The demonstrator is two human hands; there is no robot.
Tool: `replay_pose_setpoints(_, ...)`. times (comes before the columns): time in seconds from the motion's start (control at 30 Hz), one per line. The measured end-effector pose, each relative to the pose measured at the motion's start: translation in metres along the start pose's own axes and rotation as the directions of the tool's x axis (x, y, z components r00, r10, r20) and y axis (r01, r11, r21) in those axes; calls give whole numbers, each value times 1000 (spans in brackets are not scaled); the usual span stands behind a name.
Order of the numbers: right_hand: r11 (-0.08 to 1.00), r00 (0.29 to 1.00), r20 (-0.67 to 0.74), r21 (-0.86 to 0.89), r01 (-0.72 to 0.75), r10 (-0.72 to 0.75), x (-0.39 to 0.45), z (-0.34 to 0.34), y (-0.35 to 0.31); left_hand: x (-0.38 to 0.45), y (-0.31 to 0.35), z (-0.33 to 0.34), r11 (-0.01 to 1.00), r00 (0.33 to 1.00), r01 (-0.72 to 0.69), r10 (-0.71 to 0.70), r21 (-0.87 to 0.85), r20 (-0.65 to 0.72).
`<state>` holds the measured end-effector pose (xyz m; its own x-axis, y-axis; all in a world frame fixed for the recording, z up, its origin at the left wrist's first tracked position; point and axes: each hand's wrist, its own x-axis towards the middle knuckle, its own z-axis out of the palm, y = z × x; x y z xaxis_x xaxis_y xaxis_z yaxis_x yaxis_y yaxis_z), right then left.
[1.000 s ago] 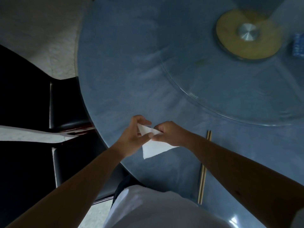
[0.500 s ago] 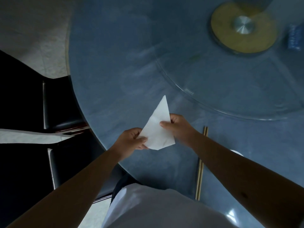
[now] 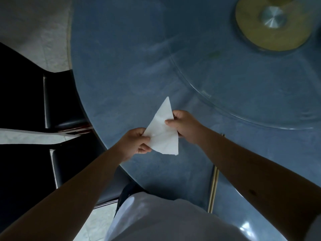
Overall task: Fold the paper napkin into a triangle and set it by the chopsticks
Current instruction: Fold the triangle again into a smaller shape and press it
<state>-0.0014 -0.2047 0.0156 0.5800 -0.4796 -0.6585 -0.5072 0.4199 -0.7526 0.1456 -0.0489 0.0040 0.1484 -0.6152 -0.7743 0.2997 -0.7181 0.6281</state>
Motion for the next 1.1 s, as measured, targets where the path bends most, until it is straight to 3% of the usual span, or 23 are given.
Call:
replay_pose_setpoints(0.13, 958, 994, -90, -285, 26, -54, 16, -2, 8, 16, -2, 1, 959, 969, -19, 87, 282, -230)
replay_pose_setpoints(0.3, 948, 990, -128, -316, 23, -66, 33, -5, 9, 26, 2, -2, 894, 935, -57, 204, 444, -291)
replay_pose_setpoints(0.47, 915, 976, -172, -399, 55, -134, 42, -6, 6, 27, 9, -2, 642, 882, -28, 377, 766, -283)
replay_pose_setpoints(0.67, 847, 958, -157, -516, 127, -239, 38, -5, 12, 36, 15, -2, 599, 854, -65, 446, 798, -266)
replay_pose_setpoints(0.87, 881, 972, -79, -444, 166, -223, 27, -20, 14, 45, 34, 2, 568, 883, -229, 463, 790, -77)
replay_pose_setpoints(0.97, 894, 968, -72, -406, 191, -239, 23, -23, 16, 44, 37, 7, 490, 828, -246, 555, 836, -81)
replay_pose_setpoints(1.1, 931, 963, -97, -297, 211, -250, 20, -21, 21, 43, 35, 4, 501, 721, -296, 676, 813, -154)
